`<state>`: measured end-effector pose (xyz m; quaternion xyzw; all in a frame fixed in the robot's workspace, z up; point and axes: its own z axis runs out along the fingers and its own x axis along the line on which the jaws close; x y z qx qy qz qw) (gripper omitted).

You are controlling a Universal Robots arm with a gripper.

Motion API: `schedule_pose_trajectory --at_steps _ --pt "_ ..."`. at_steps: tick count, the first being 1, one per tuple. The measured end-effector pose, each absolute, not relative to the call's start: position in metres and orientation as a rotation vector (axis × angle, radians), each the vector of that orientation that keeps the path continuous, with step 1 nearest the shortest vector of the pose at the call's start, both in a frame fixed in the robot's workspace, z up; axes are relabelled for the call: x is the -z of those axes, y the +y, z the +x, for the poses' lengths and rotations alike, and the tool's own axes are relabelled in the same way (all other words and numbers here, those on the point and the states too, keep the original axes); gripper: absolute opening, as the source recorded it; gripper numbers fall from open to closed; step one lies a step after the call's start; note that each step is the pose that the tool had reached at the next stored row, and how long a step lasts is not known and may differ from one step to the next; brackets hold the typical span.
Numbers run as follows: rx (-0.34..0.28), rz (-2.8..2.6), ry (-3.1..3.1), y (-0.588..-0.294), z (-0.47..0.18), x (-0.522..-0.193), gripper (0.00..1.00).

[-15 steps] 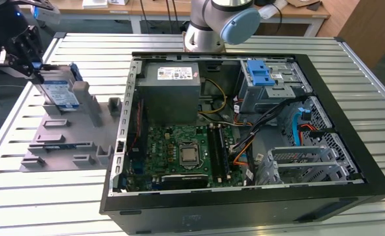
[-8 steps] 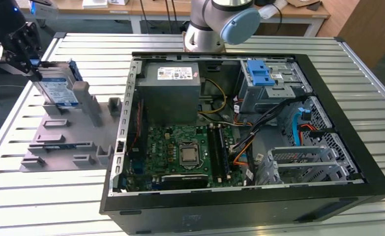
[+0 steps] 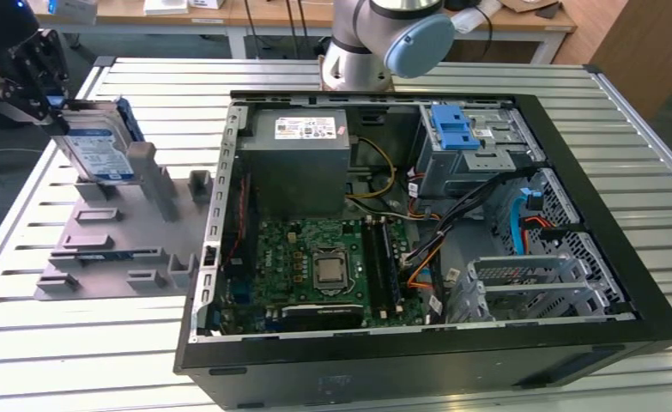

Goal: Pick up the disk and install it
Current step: 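Pick up the disk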

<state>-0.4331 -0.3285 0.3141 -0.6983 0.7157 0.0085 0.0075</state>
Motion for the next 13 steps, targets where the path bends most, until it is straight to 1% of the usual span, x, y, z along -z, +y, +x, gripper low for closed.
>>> schedule_pose_trajectory --at_steps 13 --pt "-0.027 -2.183 2.238 -0.328 -0.433 -0.327 0.36"
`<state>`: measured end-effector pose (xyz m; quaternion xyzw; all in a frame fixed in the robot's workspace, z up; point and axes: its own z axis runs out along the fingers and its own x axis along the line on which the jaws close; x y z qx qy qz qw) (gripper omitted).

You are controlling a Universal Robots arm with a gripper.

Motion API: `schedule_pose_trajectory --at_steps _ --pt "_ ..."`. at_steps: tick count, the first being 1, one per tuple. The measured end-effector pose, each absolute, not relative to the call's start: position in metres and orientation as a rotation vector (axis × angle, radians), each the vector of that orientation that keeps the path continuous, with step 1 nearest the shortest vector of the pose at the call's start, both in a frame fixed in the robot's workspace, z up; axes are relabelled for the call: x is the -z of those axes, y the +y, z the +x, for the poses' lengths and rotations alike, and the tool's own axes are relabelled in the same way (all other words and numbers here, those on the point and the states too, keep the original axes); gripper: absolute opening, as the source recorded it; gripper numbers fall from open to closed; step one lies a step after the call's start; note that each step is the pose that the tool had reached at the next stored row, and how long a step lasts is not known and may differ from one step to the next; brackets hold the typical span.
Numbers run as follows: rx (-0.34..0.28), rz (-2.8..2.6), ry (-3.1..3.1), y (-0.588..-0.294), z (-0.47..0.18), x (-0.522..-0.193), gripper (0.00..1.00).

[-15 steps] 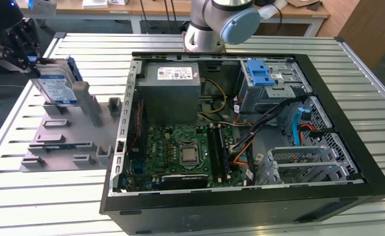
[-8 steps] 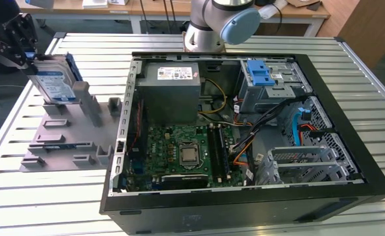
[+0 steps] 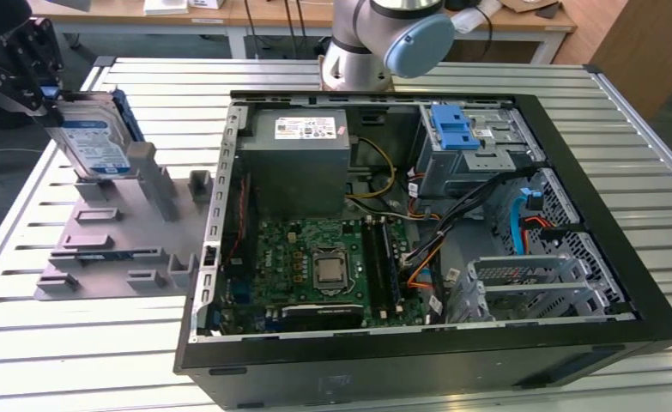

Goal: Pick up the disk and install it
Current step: 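Pick up the disk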

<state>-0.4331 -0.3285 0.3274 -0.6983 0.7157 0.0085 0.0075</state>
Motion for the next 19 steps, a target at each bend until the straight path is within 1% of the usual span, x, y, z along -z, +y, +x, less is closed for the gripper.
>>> schedule_pose_trajectory --at_steps 19 --pt "-0.027 -2.183 2.238 -0.328 -0.433 -0.339 0.36"
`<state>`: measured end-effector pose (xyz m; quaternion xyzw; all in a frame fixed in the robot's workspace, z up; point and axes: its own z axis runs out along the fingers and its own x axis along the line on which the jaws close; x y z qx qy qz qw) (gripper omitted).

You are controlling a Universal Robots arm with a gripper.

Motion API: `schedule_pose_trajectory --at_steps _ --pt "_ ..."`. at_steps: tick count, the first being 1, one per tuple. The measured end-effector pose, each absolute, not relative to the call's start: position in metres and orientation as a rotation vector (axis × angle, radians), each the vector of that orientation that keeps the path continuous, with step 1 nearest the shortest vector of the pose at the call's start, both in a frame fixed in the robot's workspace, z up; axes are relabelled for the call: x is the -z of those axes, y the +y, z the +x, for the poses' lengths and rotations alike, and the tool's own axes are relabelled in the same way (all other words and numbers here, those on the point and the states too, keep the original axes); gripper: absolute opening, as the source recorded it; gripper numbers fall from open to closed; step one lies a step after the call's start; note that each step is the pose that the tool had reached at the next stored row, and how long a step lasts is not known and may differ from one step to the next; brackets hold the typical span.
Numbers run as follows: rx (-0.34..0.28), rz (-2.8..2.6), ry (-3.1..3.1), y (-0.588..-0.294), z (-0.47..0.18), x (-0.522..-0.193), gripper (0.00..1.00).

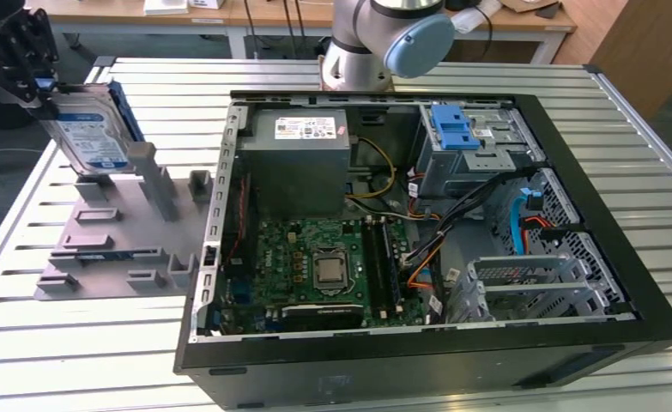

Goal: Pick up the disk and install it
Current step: 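Pick up the disk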

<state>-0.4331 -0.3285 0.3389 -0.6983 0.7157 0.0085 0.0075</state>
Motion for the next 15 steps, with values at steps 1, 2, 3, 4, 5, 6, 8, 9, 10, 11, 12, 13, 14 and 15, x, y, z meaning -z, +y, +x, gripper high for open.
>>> schedule_pose_trajectory --at_steps 1,2,3,4,5,6,8,9,10,11,12,13,14,15 --pt "-0.027 -2.184 2.238 -0.3285 -0.4331 -0.3395 0.36" --pt "-0.027 -2.184 2.238 -0.3285 -0.4331 -0.3401 0.36" --pt "-0.027 -2.183 2.238 -0.3285 -0.4331 -0.3406 0.36" --pt "-0.027 -2.183 2.238 -0.3285 -0.4331 -0.341 0.36" --pt "-0.027 -2.183 2.238 -0.3285 -0.4331 -0.3415 0.36" --pt "-0.027 -2.184 2.238 -0.3285 -0.4331 -0.342 0.36" --pt "-0.027 -2.183 2.238 -0.3285 -0.4331 -0.3427 0.36" --pt "-0.027 -2.183 2.238 -0.3285 -0.4331 -0.343 0.36" --pt "-0.027 -2.183 2.238 -0.3285 -0.4331 -0.3434 0.36" --pt "-0.027 -2.184 2.238 -0.3285 -0.4331 -0.3439 0.36" --pt "-0.027 -2.183 2.238 -0.3285 -0.4331 -0.3443 0.36" --pt "-0.027 -2.184 2.238 -0.3285 -0.4331 -0.3447 0.36" --pt "-0.027 -2.183 2.238 -0.3285 -0.4331 -0.3451 0.36" --pt "-0.027 -2.183 2.238 -0.3285 -0.4331 -0.3455 0.36"
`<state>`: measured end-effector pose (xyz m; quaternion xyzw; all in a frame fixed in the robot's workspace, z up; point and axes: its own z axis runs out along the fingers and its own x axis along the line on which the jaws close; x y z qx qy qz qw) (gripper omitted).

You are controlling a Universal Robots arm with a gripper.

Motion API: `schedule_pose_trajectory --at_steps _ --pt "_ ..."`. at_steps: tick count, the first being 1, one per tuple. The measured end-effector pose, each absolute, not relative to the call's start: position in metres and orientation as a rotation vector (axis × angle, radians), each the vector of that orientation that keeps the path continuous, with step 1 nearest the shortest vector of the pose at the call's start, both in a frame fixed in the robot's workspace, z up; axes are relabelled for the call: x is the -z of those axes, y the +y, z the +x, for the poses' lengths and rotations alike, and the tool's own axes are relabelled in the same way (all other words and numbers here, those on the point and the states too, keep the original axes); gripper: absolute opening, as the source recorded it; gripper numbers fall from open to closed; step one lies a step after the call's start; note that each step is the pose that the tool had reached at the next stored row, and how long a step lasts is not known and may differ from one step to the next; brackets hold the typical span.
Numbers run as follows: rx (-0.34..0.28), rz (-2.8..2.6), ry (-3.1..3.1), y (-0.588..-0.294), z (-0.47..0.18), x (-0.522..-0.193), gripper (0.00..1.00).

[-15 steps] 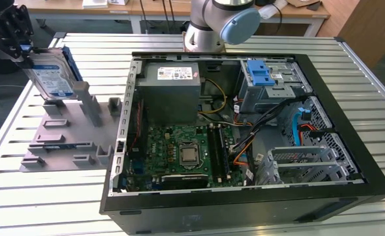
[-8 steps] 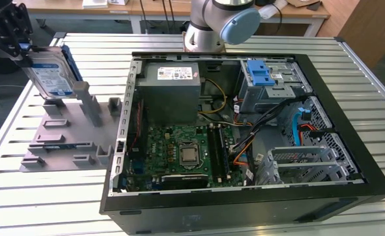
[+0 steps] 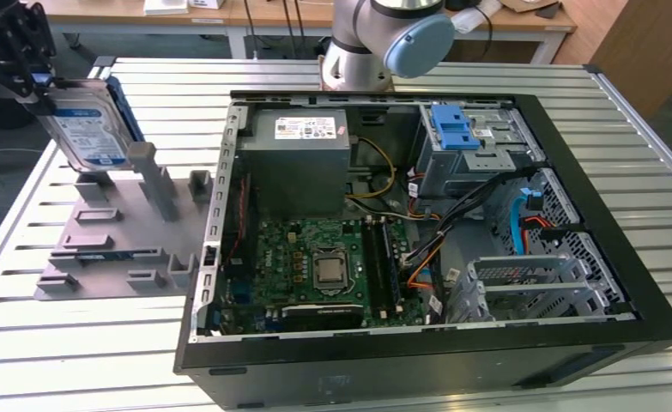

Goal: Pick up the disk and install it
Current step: 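Pick up the disk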

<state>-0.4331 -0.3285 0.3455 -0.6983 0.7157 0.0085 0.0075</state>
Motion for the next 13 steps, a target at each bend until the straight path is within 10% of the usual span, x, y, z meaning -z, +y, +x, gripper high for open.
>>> schedule_pose_trajectory --at_steps 13 --pt "-0.027 -2.183 2.238 -0.3285 -0.4331 -0.3535 0.36"
